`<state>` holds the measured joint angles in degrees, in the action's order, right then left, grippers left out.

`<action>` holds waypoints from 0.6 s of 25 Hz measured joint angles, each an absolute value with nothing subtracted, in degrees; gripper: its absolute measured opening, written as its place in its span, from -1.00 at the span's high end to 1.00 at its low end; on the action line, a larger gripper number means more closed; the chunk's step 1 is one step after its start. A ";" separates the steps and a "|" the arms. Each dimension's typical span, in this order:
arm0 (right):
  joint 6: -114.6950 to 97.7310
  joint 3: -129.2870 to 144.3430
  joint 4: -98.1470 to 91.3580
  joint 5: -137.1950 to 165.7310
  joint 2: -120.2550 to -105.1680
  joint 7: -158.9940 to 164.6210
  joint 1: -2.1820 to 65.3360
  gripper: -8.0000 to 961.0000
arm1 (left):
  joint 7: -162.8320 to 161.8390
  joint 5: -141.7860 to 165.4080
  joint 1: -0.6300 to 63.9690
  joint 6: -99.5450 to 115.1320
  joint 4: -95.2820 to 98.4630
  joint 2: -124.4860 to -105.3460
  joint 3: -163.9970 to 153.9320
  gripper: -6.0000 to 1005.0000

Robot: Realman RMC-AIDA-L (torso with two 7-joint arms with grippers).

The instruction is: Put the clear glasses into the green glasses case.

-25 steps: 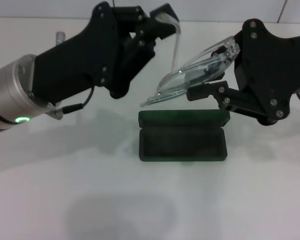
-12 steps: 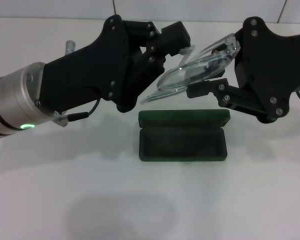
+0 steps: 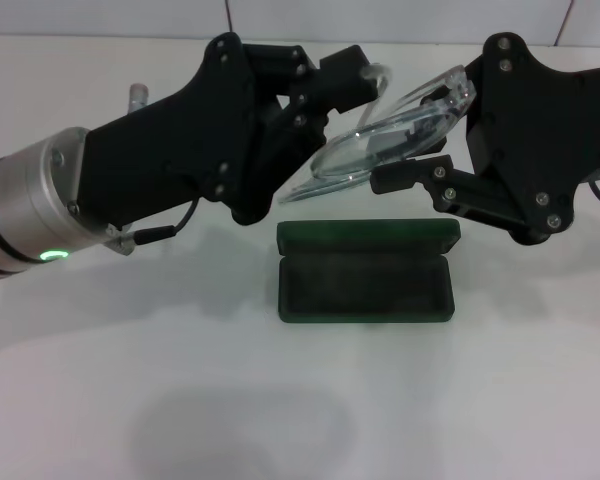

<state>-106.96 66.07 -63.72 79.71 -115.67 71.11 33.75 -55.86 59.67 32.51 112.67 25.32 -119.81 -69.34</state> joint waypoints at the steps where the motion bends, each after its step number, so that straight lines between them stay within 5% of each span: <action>1: -106.97 66.08 -63.72 79.71 -115.67 71.10 33.75 0.84 | -55.82 59.52 32.51 112.56 25.31 -119.75 -69.19 0.94; 15: -107.47 66.10 -63.40 79.73 -115.70 70.99 33.66 0.84 | -56.13 60.10 32.90 111.96 25.24 -119.59 -66.07 0.95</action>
<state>-107.47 66.10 -63.40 79.73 -115.70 70.99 33.66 -56.13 60.10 32.90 111.96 25.24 -119.59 -66.07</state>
